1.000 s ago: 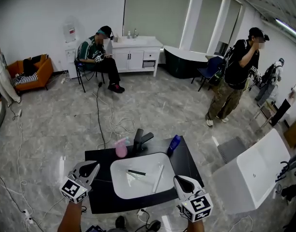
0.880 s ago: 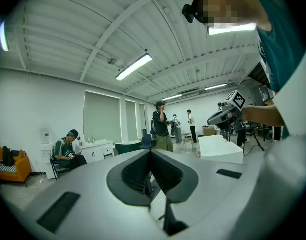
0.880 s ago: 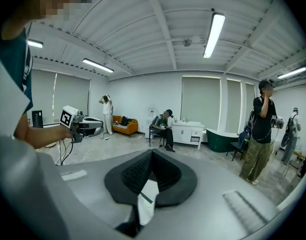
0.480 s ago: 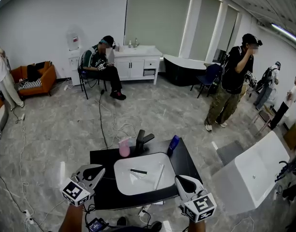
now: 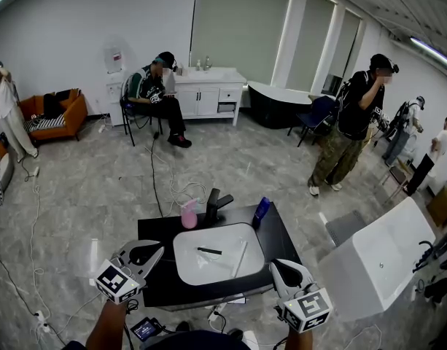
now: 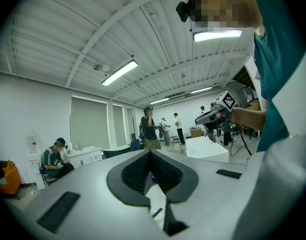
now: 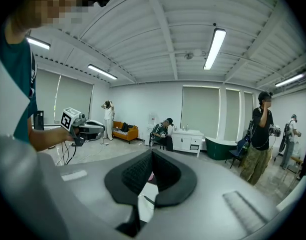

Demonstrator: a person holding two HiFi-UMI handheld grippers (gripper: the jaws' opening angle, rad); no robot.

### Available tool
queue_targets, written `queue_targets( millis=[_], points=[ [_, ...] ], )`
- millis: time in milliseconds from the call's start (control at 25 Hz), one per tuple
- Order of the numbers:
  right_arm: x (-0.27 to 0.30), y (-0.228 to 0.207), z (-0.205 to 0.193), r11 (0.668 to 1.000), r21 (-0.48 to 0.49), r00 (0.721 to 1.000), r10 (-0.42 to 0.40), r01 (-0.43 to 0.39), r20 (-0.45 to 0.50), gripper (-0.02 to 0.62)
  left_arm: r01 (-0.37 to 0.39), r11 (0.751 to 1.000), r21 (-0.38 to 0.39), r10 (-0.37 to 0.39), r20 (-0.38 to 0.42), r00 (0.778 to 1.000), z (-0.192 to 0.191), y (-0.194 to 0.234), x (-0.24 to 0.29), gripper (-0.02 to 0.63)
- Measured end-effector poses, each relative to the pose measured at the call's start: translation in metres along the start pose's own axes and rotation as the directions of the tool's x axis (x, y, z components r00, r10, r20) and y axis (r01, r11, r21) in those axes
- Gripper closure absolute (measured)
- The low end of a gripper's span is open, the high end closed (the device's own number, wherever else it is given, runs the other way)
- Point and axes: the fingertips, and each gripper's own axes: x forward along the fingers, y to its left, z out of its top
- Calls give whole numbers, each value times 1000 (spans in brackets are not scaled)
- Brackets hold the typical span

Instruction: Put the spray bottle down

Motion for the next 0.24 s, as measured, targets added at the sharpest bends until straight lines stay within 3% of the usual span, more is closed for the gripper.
queue_targets(
  millis=[240],
  points=[
    [-11,2,-5,1000,6,1000,-5,5,-8,588,7,1000,3,-7,-7,1000,3,-8,-4,600]
  ],
)
